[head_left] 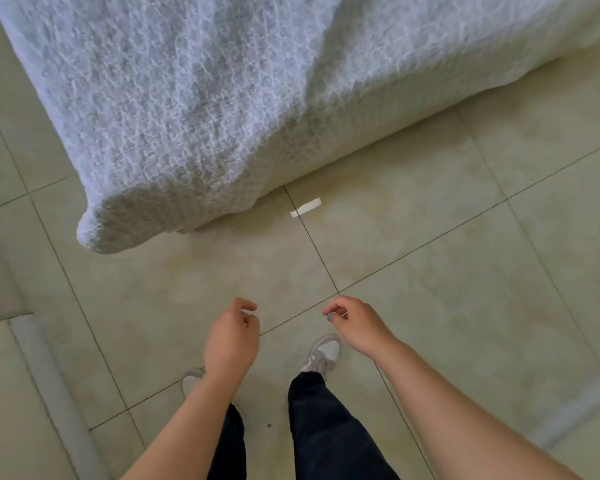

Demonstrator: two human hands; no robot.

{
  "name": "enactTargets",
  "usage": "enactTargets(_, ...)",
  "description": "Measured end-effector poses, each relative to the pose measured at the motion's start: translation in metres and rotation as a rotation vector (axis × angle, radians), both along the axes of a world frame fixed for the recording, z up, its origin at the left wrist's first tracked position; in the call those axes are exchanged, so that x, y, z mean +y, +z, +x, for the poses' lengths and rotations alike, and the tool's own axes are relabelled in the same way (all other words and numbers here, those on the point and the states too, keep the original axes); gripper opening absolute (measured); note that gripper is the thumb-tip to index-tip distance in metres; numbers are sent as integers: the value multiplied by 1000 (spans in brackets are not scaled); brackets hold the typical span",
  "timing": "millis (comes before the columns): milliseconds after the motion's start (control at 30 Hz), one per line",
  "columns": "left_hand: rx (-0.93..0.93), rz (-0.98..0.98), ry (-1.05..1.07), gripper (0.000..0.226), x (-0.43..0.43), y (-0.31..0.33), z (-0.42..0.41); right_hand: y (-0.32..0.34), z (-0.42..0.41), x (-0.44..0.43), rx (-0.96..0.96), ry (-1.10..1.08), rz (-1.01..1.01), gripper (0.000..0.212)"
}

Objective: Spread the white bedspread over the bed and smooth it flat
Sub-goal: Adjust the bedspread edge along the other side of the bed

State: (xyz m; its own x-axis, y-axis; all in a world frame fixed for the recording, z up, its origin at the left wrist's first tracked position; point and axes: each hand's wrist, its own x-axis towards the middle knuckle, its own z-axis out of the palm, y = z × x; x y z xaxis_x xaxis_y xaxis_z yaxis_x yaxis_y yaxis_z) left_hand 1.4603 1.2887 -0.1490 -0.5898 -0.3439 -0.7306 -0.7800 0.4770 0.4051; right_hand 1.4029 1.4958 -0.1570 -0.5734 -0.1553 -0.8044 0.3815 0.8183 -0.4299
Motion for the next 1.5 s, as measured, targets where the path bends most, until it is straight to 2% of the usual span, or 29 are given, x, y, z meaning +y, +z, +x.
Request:
enactTargets(333,120,-31,-154,20,143,15,-134,26,-113,165,36,-319,0,20)
enactTargets(600,210,66,-148,18,202,26,-282,45,-258,222,139,-631,-111,18)
enactTargets(833,106,318,41,35,231,12,-396,53,-404,212,165,-651,-153,18)
enactTargets(933,34,433,227,39,233,6,-440,48,-455,198,119,-623,-153,15)
enactTargets(1033,-77,440,458,59,231,-1,-481,32,-496,188,92,-559,-33,17)
enactTargets(1100,-129,408,572,67,226,-9,-502,19,-519,183,47,-516,67,31)
enactTargets(1167,-170,443,705,64,225,-14,-515,11,-536,180,-48,-527,105,48)
enactTargets(1267,-206,508,880,49,230,-16,-525,-1,-559,181,-149,-694,7,56)
enactTargets(1333,-184,528,993,42,234,-18,-530,-9,-572,184,-162,-756,-48,47)
enactTargets(1433,-153,525,1117,31,237,-21,-534,-15,-580,190,-146,-728,-81,23)
enactTargets(1500,-164,535,1175,21,239,-22,-531,-18,-579,194,-95,-684,-86,20)
